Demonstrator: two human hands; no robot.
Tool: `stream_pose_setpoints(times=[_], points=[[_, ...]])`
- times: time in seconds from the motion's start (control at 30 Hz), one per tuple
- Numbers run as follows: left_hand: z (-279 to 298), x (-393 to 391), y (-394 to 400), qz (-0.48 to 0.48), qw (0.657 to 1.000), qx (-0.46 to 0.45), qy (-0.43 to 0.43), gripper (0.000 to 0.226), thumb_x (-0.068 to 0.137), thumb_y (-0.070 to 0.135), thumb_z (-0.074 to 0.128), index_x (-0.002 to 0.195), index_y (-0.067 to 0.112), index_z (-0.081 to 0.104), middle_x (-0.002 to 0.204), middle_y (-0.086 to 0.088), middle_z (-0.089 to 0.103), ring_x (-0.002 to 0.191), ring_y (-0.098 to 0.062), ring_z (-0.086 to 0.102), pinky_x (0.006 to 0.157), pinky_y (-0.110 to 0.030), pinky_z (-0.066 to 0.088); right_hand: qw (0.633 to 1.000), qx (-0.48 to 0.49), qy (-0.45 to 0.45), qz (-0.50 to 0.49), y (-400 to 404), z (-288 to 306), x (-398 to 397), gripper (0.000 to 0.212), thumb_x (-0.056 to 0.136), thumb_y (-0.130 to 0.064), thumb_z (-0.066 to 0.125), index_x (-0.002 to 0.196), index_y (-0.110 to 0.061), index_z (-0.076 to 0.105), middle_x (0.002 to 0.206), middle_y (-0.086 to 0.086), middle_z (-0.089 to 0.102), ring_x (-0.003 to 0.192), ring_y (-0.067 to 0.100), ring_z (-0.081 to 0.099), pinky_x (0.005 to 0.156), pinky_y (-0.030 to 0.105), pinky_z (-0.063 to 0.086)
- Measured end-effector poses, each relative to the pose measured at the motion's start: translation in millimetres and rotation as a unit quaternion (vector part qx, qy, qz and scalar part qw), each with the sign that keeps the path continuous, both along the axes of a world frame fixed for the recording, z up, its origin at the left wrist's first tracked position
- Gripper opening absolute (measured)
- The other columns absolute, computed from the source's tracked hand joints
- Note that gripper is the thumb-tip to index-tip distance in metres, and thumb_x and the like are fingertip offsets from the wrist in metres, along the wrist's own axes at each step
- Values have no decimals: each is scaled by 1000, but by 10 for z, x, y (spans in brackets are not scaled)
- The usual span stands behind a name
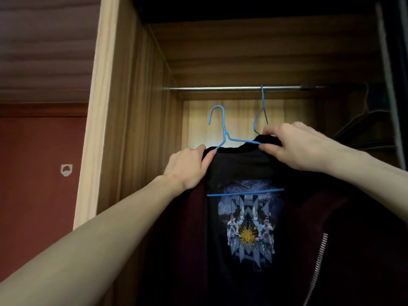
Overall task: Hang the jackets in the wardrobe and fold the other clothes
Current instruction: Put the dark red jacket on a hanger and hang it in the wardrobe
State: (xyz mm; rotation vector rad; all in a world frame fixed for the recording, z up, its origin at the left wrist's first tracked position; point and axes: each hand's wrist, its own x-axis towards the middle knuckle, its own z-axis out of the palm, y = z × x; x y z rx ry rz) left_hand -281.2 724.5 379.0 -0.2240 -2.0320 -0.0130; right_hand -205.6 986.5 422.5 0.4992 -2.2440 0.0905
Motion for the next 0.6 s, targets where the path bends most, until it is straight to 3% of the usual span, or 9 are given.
stream_pose_setpoints(times=[0.07,0.13,0.27,0.43,0.6], points=[[172,-93,-20,-56,994,89,-36,52,107,60,32,107,15,59,105,-14,69,100,-40,63,76,-41,44,1000,-19,3,-4,-87,195,-91,24,101,-44,60,118,-27,65,100,9,63,105,39,61,89,45,53],[342,-173,-10,-86,987,122,-52,50,106,59,37,113,15,60,116,-11,66,110,-37,61,84,-42,46,999,-36,8,-16,-171,401,-191,31,100,-44,63,123,-24,67,112,13,65,114,40,60,93,44,52],[613,-229,-5,-112,984,134,-32,47,106,56,38,127,18,56,130,-8,57,123,-31,55,99,-44,46,996,-66,27,-52,-363,807,-360,39,98,-45,64,126,-19,64,130,18,62,123,42,58,99,44,50],[898,-261,-50,-103,986,127,-12,44,105,58,39,118,19,54,124,-4,58,117,-29,56,95,-45,48,990,-104,36,-89,-649,1160,-513,40,100,-36,63,133,-13,58,134,18,58,124,42,57,91,40,46],[1095,-270,-86,-88,991,98,6,48,103,60,42,127,20,55,129,-4,60,119,-28,58,98,-46,49,987,-127,42,-92,-842,1342,-732,34,97,-30,66,127,-14,61,126,14,62,116,39,62,80,38,44]])
